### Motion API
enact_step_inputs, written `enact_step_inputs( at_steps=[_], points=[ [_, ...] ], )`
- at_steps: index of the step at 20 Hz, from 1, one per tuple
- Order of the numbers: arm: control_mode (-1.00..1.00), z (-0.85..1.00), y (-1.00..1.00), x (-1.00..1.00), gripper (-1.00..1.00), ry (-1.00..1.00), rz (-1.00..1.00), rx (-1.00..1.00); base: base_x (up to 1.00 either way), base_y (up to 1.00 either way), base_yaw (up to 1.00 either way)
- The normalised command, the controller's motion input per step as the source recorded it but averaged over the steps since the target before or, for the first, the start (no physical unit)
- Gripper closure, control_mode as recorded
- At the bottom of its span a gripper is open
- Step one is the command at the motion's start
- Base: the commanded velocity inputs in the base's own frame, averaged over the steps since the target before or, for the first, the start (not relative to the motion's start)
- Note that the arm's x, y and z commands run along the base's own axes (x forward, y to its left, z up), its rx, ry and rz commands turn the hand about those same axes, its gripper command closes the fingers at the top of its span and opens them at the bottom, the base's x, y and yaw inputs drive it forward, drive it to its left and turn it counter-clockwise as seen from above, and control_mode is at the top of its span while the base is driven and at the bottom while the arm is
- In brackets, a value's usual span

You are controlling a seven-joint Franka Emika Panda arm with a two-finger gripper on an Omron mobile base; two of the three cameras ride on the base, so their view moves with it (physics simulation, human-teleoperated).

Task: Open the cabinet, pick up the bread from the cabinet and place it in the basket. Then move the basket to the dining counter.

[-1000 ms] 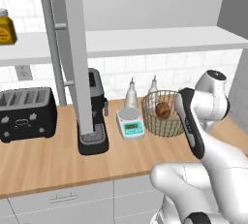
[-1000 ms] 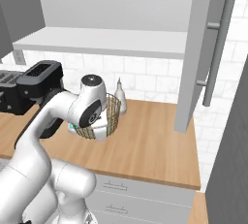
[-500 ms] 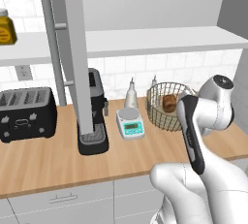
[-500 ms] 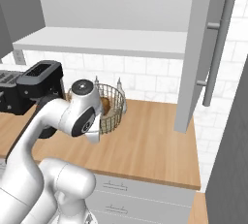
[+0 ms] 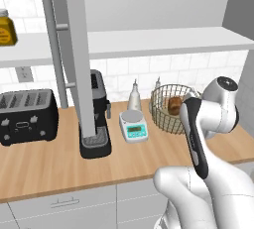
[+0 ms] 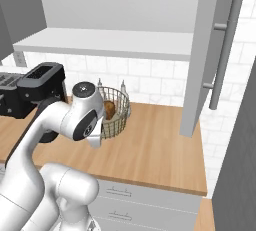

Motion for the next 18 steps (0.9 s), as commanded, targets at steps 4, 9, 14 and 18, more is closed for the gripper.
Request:
enact_step_inputs(
  at_steps=[4,9,14,18],
  points=[
    [-1.00,0.00,0.00,0.00,1.00,0.00,0.00,0.00,0.00,0.00,0.00],
    [-1.00,0.00,0.00,-0.05,1.00,0.00,0.00,0.00,0.00,0.00,0.00],
    [1.00,0.00,0.00,0.00,1.00,0.00,0.00,0.00,-0.99,0.00,0.01],
    [1.00,0.00,0.00,0.00,1.00,0.00,0.00,0.00,-0.95,0.00,0.01]
  ],
)
